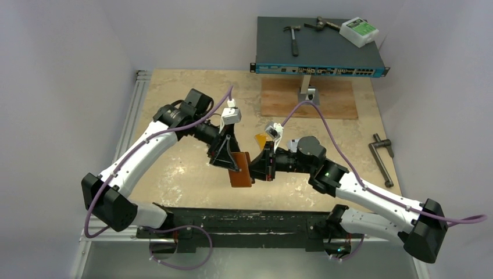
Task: Put the credit cards into the card holder
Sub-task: Close the card holder at the center of the board.
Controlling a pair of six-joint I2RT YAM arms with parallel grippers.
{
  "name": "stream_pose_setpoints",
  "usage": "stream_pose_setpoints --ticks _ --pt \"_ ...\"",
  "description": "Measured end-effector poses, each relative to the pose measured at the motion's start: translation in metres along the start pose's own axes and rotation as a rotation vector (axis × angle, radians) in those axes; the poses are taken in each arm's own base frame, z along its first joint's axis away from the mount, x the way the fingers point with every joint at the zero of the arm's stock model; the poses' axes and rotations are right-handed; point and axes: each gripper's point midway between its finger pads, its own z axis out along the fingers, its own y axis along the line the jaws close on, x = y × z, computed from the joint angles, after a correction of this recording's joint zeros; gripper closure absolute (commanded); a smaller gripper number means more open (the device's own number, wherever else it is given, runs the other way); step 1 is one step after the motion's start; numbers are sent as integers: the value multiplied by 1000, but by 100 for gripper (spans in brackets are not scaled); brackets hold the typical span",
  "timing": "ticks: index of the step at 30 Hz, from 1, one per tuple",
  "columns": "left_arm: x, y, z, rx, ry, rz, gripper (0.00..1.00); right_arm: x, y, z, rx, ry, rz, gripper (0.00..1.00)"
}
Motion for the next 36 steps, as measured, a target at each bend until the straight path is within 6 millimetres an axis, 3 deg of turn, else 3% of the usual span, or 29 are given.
stream_pose_setpoints --ticks 3,8,11,13,14,15,16,17,21,25,27,29,36 --pt "2 -8 0 35 -1 -15 70 1 -2 0 6 5 -7 100" --pt "5 -18 -1 79 -2 -25 90 6 -8 -1 30 19 -9 100" --pt "5 -25 -3 105 0 0 94 5 -7 -1 27 17 -15 100" --pt "4 -28 -3 123 5 13 85 3 -4 -2 20 10 -25 100" --pt "4 -30 -3 138 7 15 76 3 -3 -2 17 7 -27 100" --pt "4 -30 -3 148 9 16 57 2 -3 -2 16 6 -28 100" --pt "3 -31 -3 160 10 17 14 2 -2 -3 14 6 -27 100" --pt "4 -30 -3 167 14 25 3 3 -2 -3 12 6 -27 100" --pt "11 -29 -1 196 41 -5 0 1 0 -3 3 0 -26 100" --pt "16 -30 2 213 57 -7 10 3 2 -2 -11 2 -21 99" --pt "17 -30 3 214 63 0 24 5 1 -3 -13 1 -18 98" --pt "19 -27 3 202 74 8 34 9 -1 -3 -10 5 -10 95" --pt "31 -6 7 141 114 34 54 33 -16 -5 11 36 39 81"
